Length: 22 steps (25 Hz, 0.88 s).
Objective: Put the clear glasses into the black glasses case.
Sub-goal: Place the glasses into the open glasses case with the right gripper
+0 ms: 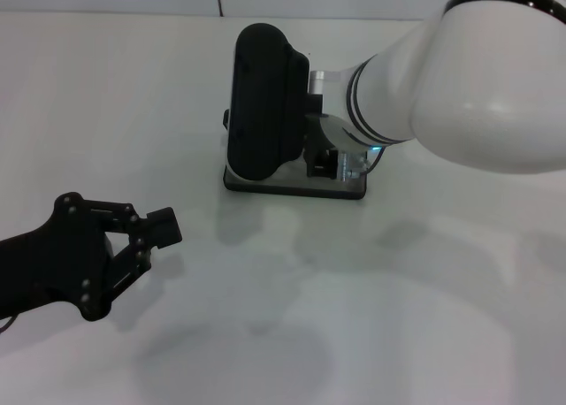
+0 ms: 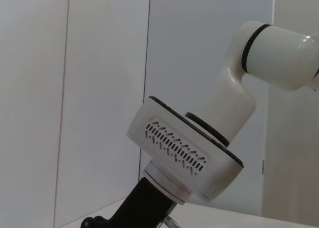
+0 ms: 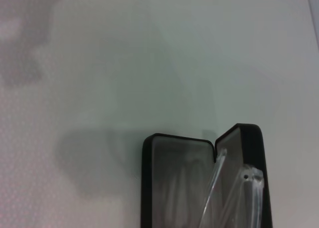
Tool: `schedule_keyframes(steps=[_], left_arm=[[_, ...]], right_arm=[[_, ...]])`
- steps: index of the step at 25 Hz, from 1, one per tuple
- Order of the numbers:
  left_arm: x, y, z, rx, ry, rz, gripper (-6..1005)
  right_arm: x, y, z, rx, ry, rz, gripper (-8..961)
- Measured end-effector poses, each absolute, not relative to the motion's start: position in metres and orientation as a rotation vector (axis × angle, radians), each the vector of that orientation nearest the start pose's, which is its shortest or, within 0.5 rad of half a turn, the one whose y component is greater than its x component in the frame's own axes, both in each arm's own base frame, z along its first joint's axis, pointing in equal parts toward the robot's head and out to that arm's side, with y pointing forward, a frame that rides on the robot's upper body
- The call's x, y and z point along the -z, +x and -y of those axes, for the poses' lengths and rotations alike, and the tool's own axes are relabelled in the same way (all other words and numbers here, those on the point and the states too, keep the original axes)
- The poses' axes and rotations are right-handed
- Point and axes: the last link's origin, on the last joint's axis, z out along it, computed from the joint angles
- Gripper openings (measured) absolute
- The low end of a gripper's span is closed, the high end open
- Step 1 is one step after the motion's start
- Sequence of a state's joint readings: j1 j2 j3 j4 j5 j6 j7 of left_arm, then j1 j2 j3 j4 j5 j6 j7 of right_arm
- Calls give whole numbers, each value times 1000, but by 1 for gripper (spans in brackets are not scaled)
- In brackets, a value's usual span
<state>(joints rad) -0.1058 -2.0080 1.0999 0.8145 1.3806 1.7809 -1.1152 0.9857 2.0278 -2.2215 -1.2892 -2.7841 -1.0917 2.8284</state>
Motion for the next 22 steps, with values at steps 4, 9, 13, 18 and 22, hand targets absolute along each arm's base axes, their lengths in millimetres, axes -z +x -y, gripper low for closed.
schedule_keyframes(steps=[4,9,13,18,22], left_arm=[[-38,-280,-227,1088,-2608,273,87],[-37,-280,-227,1089,-2608,273,87],[-37,-280,-227,1086,-2607,273,87],[-37,-280,-228,1083,-2605,276,87],[-37,-280,-228,1083,-2604,277,87]], right_arm=[[113,48,-358,656,-2505,276,73],[111,47,-359,653,-2520,248,76],[111,47,-359,652,-2521,252,79],[111,47,-360,649,-2520,248,81],[112,46,-359,638,-2524,253,84]])
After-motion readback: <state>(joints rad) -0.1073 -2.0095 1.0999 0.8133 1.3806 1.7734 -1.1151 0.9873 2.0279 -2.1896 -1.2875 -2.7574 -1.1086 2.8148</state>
